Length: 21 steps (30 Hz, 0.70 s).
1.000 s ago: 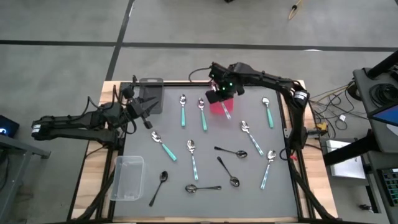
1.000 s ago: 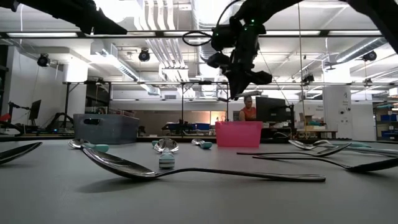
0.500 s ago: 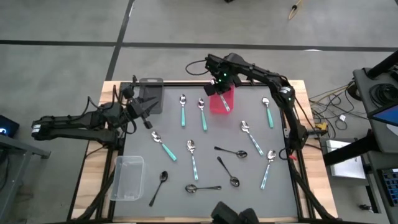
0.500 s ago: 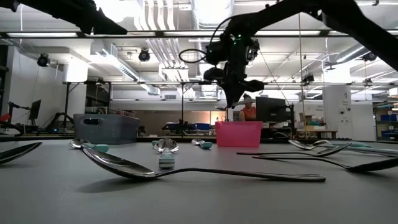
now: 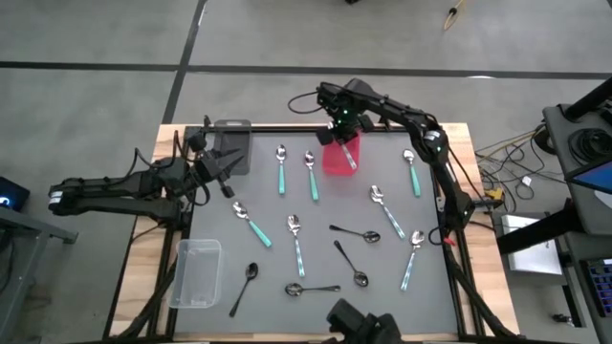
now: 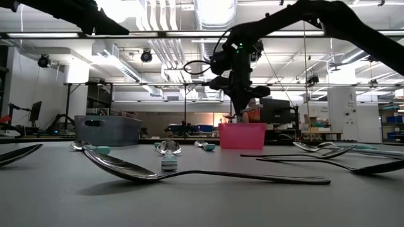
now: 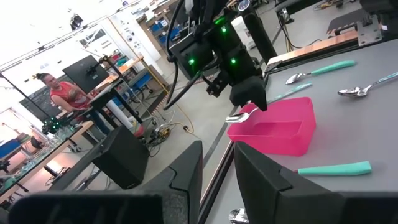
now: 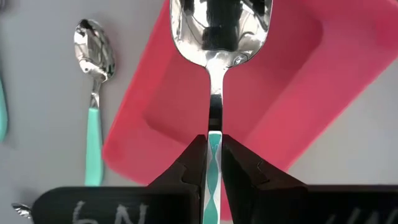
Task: Sort silverware by color (type)
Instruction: Put the white and green spoon into the red bin
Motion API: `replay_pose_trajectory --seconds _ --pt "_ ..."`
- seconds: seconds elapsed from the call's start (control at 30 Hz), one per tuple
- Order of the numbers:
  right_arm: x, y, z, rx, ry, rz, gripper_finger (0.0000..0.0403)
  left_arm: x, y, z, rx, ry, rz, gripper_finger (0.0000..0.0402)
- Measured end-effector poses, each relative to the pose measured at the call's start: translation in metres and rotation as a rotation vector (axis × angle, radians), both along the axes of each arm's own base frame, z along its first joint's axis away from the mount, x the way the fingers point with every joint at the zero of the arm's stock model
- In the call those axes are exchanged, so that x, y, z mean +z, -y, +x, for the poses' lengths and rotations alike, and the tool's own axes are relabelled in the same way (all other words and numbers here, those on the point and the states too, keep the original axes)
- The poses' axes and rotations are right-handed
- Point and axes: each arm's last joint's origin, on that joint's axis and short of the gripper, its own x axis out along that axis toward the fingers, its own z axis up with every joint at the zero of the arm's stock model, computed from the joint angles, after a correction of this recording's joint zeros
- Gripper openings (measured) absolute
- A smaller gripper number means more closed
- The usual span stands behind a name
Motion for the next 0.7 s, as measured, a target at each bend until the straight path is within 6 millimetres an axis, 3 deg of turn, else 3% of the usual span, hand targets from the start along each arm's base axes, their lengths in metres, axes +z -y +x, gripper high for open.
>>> replay_pose_trajectory --seconds 0.7 --pt "-0.012 0.004 0.001 0.001 -0.001 -0.021 0.0028 0.000 0.000 0.000 0.000 0.000 0.000 0.0076"
